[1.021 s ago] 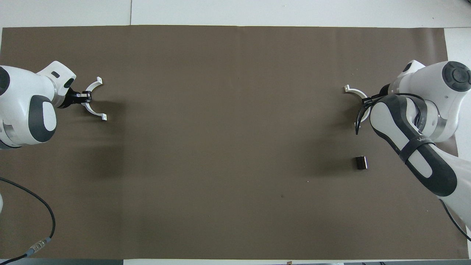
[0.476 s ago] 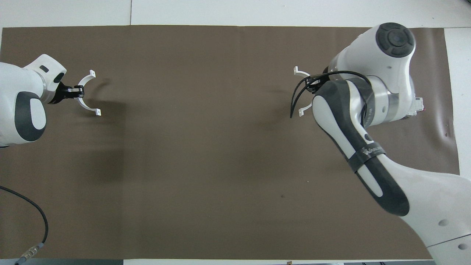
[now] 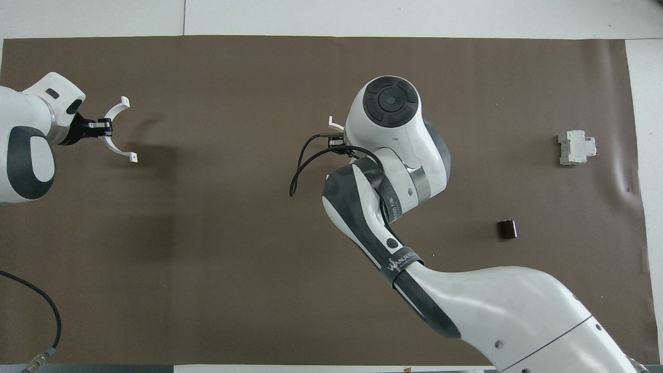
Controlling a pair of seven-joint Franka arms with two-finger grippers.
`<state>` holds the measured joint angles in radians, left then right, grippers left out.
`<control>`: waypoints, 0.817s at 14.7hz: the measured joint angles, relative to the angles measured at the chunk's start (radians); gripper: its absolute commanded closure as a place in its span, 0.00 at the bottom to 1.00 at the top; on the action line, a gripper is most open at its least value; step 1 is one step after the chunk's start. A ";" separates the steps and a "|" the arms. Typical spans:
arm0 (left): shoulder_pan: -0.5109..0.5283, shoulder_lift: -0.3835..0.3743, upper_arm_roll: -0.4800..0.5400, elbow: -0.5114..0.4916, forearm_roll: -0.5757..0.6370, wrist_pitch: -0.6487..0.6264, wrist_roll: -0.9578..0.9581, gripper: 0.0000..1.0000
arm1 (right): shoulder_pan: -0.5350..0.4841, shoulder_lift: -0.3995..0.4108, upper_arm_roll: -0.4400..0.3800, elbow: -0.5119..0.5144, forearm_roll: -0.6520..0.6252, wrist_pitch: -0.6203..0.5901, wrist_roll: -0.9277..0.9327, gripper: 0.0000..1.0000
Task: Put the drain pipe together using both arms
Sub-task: 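Lift the clamp halves and carry them toward each other with both grippers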
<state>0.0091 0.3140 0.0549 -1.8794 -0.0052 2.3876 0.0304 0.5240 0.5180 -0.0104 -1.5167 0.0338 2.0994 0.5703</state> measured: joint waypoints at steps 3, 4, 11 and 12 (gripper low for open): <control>-0.002 -0.002 0.000 0.015 0.000 -0.019 0.000 1.00 | 0.020 0.033 -0.001 0.012 0.000 0.066 0.013 1.00; -0.003 -0.003 -0.001 0.024 0.000 -0.033 0.000 1.00 | 0.023 0.040 0.000 0.012 0.000 0.073 0.013 1.00; -0.086 -0.009 -0.007 0.049 0.000 -0.066 -0.035 1.00 | 0.072 0.099 -0.001 -0.008 -0.037 0.109 0.013 0.89; -0.106 -0.009 -0.007 0.049 0.000 -0.066 -0.059 1.00 | 0.072 0.099 -0.001 -0.020 -0.041 0.128 0.013 0.89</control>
<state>-0.0972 0.3046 0.0480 -1.8303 -0.0052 2.3215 -0.0284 0.5959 0.6167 -0.0112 -1.5367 -0.0071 2.2273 0.5832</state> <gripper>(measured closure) 0.793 0.797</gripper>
